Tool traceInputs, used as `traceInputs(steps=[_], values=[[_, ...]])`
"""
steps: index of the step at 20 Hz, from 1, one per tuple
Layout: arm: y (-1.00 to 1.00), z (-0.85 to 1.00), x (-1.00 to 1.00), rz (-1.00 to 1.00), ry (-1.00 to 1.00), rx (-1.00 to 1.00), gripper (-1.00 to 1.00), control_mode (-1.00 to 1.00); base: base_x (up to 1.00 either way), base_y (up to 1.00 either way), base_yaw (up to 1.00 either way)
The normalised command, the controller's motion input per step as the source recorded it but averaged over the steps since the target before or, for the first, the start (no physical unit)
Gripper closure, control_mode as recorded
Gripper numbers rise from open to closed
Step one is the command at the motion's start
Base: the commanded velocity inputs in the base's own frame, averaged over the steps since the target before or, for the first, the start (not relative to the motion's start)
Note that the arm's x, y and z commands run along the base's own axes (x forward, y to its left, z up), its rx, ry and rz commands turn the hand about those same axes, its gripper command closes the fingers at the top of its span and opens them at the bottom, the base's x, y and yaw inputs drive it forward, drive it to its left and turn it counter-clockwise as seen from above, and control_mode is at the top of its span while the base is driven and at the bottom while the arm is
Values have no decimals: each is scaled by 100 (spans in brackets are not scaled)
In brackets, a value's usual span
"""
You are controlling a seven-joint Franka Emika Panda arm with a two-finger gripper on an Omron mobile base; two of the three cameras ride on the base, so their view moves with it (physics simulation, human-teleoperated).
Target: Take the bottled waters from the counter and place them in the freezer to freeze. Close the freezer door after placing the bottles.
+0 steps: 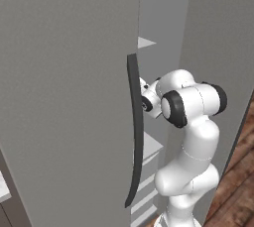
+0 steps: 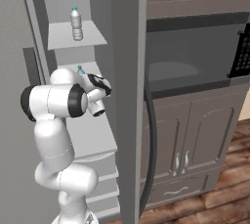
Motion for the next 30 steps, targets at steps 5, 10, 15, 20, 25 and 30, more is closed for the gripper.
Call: traceInputs(steps=[5,10,15,20,25,30], values=[[0,0,0,0,0,0,-100,-100,0,0,0],[0,0,-4,0,0,0,-100,-100,0,0,0],[0,0,-13,0,0,0,-100,-100,0,0,0],[0,19,-50,-1,-11,0,-100,-100,0,0,0],[-11,67,-100,-3,-32,0,-100,-100,0,0,0],[-42,94,-97,-13,-34,0,-100,-100,0,0,0]])
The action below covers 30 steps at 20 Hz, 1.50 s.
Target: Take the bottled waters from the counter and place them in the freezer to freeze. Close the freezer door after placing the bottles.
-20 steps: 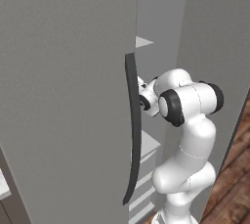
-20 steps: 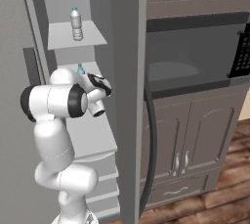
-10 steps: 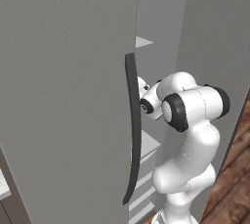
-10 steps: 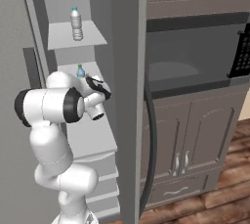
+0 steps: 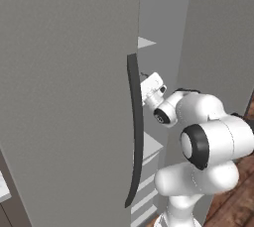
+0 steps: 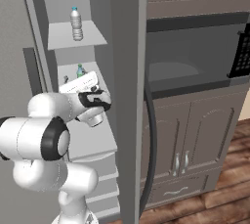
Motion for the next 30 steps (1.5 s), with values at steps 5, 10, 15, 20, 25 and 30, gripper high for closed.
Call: traceInputs(steps=[5,10,15,20,25,30], values=[[-30,100,-98,-27,-26,6,-100,-100,0,0,0],[-10,100,-100,-37,-5,19,-100,-100,0,0,0],[-17,100,-100,-25,10,34,-100,-100,0,0,0],[-15,100,-100,-18,31,39,-100,-100,0,0,0],[3,64,-100,-9,53,35,-100,-100,0,0,0],[20,-8,-100,-1,58,32,-100,-100,0,0,0]])
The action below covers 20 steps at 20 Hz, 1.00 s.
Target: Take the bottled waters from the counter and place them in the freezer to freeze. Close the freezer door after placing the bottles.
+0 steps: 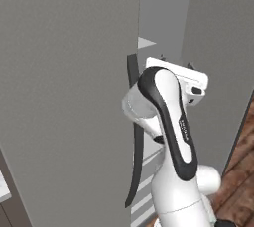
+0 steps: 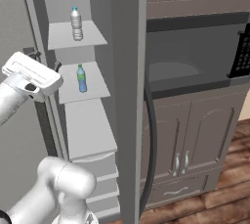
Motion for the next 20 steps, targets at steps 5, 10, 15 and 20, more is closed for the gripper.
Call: traceInputs(steps=[5,10,15,20], values=[[-5,-32,-100,3,39,25,-100,-100,0,0,0],[-29,22,-44,0,37,22,-100,-100,0,0,0],[0,4,-16,0,-6,0,-100,-100,0,0,0],[4,66,-71,-5,4,13,-100,-100,0,0,0]])
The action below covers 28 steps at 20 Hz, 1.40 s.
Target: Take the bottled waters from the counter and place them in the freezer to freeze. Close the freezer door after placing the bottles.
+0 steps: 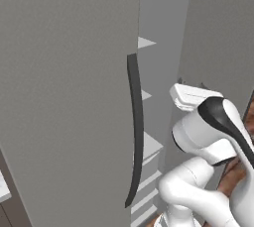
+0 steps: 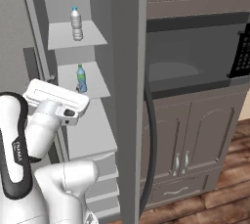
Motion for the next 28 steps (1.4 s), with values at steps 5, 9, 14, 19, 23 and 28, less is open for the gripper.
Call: traceInputs(steps=[5,9,14,19,23,28], values=[[10,42,-63,-2,-2,0,-100,-100,0,0,0],[6,51,-100,-2,-61,-26,-100,-100,0,0,0],[1,28,-100,18,-74,-42,-100,-100,0,0,0],[-3,-1,-93,16,-75,-85,-100,-100,0,0,0],[0,-32,-76,13,-29,-100,-100,-100,0,0,0],[-19,-23,-73,3,-26,-100,-100,-100,0,0,0]])
